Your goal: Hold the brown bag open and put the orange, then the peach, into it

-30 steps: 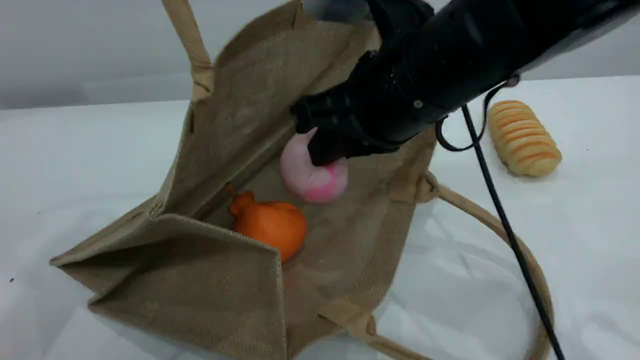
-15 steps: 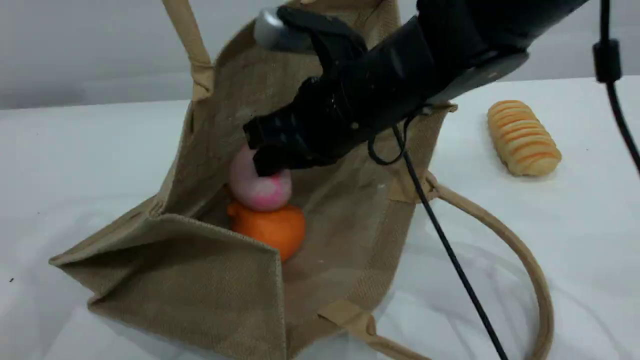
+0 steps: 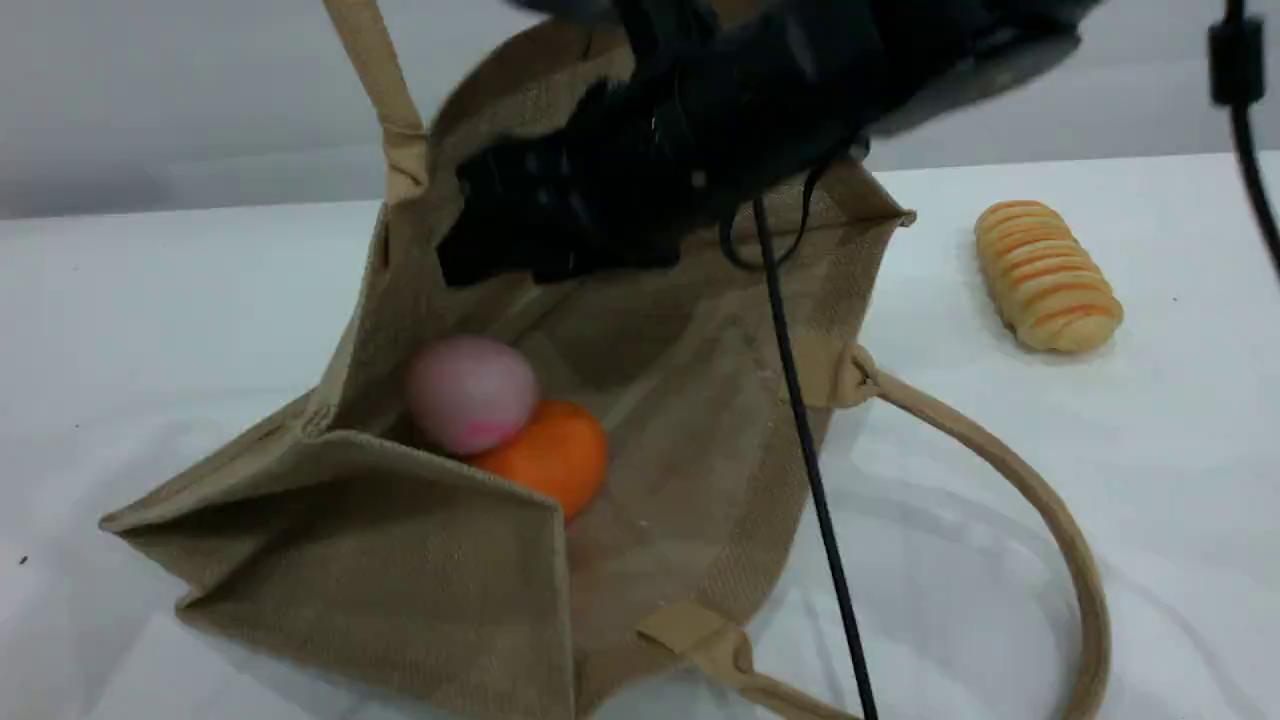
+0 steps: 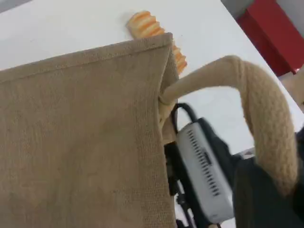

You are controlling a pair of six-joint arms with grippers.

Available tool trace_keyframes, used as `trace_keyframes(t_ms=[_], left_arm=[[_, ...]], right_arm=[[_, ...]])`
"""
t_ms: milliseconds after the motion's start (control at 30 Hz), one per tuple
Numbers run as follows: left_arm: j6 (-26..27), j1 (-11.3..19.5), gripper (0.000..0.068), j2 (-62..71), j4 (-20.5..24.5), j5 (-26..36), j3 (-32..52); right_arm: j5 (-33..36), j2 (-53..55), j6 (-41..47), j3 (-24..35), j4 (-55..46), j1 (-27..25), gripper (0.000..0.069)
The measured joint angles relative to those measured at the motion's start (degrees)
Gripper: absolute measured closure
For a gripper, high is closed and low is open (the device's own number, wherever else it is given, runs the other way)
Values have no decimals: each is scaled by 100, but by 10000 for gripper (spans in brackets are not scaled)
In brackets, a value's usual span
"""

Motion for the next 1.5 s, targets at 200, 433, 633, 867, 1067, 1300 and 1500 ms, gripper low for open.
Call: trace_keyframes(t_ms=[200, 433, 633, 867, 1067, 1300, 1500], left_arm=[[0, 0, 600, 0, 5, 0, 0], [0, 0, 600, 0, 21, 0, 0], [75, 0, 600, 0, 21, 0, 0], [106, 0, 600, 0, 357, 0, 0], [106, 0, 600, 65, 449, 0, 0], [278, -31, 600, 354, 280, -29, 355], [693, -269, 600, 522, 258, -409, 1071]], right_arm=[[-114, -489, 1035, 14, -1451, -92, 248], [636, -1134, 3134, 14, -3853, -601, 247], [1404, -1307, 4792, 21, -5829, -700, 263], [1643, -1868, 5587, 79, -6863, -700, 267], [1971, -2669, 6194, 90, -7648, -700, 267], [2292, -3795, 6953, 90, -8774, -700, 267], [2731, -4740, 7360, 90, -9538, -700, 267]])
